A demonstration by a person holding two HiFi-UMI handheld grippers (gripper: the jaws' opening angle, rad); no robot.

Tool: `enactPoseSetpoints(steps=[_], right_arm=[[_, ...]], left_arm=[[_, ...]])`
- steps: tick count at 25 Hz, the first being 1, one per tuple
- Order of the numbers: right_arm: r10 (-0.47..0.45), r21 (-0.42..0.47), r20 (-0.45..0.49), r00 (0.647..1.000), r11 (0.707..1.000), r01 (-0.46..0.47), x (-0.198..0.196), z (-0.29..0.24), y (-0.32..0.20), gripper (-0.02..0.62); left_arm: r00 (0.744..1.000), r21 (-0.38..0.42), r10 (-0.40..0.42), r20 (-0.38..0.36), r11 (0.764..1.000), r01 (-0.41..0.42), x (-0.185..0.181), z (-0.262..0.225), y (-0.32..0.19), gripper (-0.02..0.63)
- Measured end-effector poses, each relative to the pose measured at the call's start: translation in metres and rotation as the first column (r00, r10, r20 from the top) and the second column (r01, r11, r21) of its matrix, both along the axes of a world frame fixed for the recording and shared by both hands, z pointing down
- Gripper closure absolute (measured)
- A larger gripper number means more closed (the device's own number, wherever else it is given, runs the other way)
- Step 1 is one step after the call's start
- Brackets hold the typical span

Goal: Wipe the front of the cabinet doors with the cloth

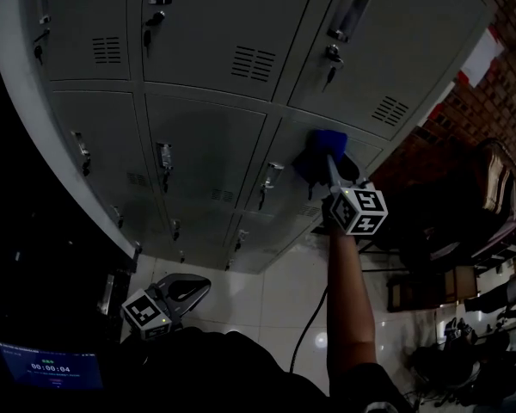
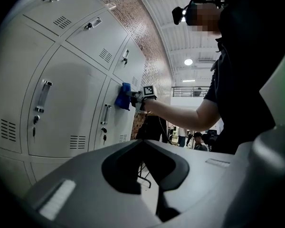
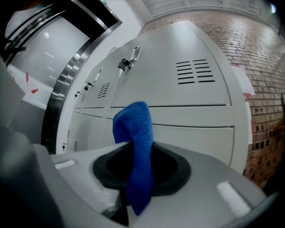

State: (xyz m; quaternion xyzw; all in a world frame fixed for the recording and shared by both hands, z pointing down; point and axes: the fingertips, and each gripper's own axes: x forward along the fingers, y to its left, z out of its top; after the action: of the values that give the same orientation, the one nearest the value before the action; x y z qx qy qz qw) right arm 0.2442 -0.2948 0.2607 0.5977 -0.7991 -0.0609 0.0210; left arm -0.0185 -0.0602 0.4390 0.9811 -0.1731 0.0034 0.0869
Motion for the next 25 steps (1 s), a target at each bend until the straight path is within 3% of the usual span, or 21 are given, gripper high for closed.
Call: enactPoseSetpoints(steps=[15,21,25], right_arm=[[0.220,0.002,0.072,0.973,0.975,-0.221,0.127,0.000,0.027,0.517],[0.253,-0.006,0.082,0.964,0.967,-0.253,0.142,0.004,0.031,0.517],[0.209,0.006,0.129,0.969,0.977,-0.212,0.123,0.002,0.040,0.517]], left_arm=[[0.999,-0.015,0.040,0.010,0.999,-0.040,0.022,0.006,0.005,0.606],[0.999,-0.013,0.035,0.011,0.999,-0.035,0.020,0.005,0.010,0.606],[1.000,-0.016,0.012,0.027,1.000,-0.011,0.009,0.017,0.011,0.606]])
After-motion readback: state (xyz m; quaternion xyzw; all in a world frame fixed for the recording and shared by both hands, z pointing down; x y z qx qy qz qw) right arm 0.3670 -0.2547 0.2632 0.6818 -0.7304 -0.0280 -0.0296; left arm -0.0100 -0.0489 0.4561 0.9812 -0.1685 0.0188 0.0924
